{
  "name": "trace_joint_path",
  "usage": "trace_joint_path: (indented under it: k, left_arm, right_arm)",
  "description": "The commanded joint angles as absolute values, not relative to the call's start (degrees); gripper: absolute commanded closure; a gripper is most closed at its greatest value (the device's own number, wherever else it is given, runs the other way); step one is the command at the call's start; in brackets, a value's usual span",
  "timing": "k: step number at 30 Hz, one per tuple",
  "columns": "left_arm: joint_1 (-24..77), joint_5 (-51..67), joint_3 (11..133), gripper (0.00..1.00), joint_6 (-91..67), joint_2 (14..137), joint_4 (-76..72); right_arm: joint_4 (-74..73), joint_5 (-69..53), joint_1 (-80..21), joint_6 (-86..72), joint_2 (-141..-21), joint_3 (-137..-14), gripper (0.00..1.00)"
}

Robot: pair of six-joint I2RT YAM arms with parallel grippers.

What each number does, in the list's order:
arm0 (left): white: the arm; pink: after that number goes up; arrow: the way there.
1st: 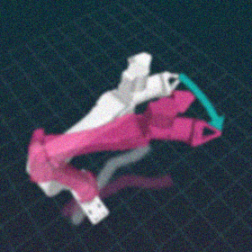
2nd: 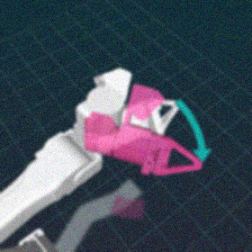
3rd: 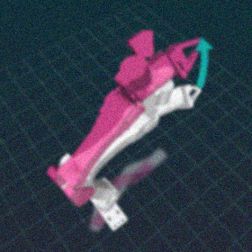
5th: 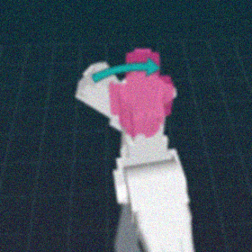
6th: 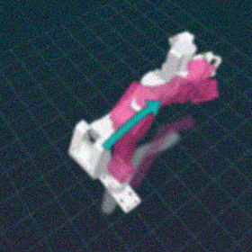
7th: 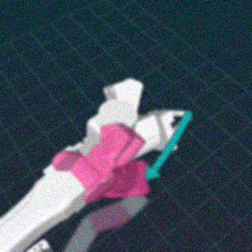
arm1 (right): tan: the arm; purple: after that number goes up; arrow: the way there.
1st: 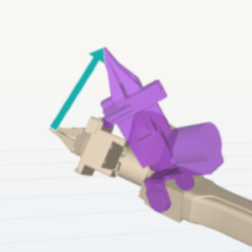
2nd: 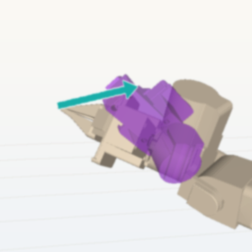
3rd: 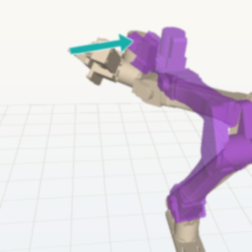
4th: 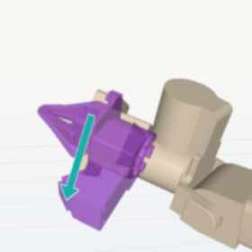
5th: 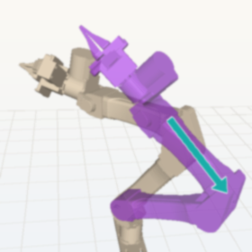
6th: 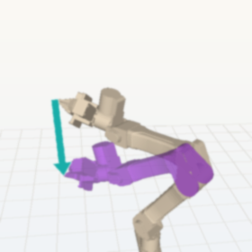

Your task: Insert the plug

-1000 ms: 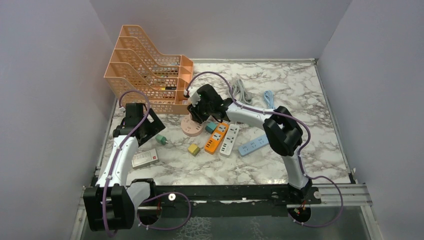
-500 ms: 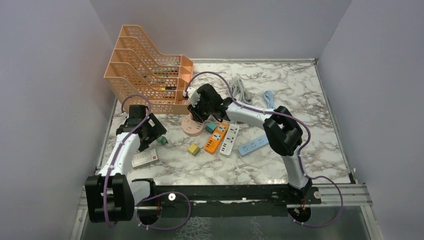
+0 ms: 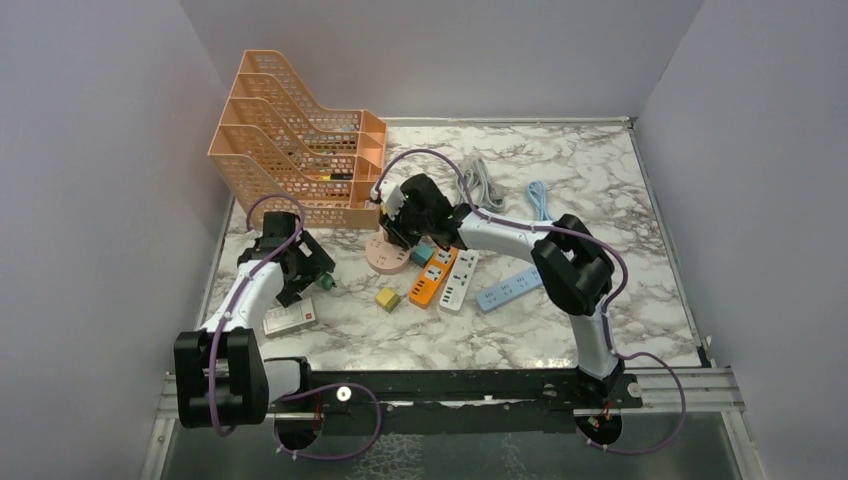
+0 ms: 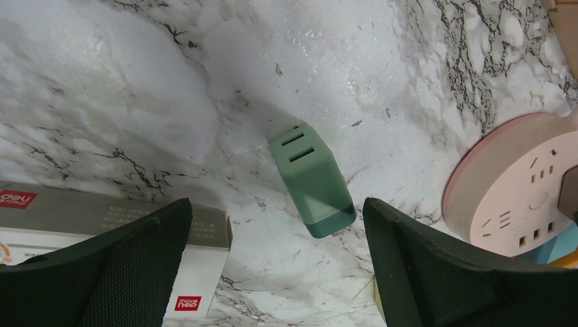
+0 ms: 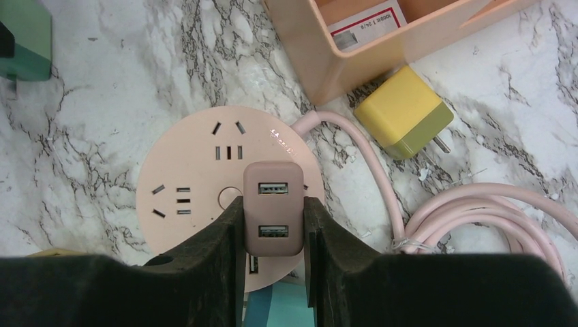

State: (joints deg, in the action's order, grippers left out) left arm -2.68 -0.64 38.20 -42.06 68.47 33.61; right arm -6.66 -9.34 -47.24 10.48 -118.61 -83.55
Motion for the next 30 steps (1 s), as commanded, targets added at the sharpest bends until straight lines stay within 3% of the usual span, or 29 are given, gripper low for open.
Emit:
trace_joint_path:
  k: [1,8,20,22,27,30]
  left_arm:
    - [-3.00,-0.23,39.24,0.01,-43.39,70.40,31.29]
    - [-2.95,0.73,38.56,0.08,-43.68,71.81,29.27]
    - [-1.81,0.71,39.33,0.24,-43.46,72.89,27.72]
    - [-0.76,0.42,39.22,0.26,-43.99,73.26,27.55]
    - [0.47,0.11,39.02,0.35,-45.17,73.76,26.85]
    - [0.98,-0.76,39.46,0.43,-45.07,74.43,26.10]
  right_arm:
    - [-21.09,-3.31,-45.97,12.24,-126.46,-84.66,0.99]
    - [-28.59,-1.07,-45.96,13.57,-132.37,-87.91,0.99]
    - [-32.34,-9.65,-46.01,13.56,-121.20,-87.15,0.97]
    - [-32.10,-9.25,-46.05,12.80,-121.14,-87.42,0.90]
    - [-29.53,-8.61,-46.05,9.25,-119.66,-88.62,0.58]
    - [-27.60,-8.18,-46.01,5.92,-117.16,-89.71,0.47]
